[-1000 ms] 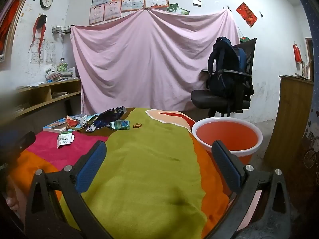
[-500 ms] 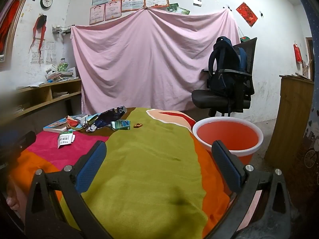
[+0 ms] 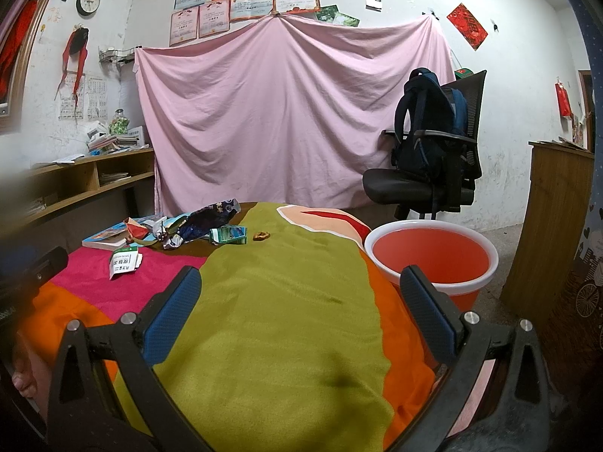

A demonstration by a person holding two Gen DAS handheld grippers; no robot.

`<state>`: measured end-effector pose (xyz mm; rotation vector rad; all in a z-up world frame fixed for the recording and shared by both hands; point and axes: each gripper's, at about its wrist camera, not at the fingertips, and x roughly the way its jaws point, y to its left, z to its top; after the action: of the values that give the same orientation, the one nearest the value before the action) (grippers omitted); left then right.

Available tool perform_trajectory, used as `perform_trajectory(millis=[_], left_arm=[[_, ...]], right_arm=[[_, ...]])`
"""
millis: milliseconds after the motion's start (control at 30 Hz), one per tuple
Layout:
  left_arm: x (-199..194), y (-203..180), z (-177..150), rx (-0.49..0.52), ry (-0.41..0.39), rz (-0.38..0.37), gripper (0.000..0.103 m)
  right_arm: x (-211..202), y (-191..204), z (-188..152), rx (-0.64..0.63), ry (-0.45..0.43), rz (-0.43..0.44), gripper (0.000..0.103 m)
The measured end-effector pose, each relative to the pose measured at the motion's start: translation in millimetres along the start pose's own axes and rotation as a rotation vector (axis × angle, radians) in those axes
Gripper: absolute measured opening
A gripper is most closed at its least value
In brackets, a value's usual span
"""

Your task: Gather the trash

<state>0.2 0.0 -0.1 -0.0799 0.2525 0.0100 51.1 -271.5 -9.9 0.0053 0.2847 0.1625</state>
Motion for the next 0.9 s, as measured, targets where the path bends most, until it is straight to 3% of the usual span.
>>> perform_trajectory(millis=[900], left_arm=[[1.4, -1.1, 0.4, 0.008, -0.004, -0.001, 0.101]], right_arm=[[0.9, 1.3, 0.0, 0.001, 0.003, 0.001, 0.103]])
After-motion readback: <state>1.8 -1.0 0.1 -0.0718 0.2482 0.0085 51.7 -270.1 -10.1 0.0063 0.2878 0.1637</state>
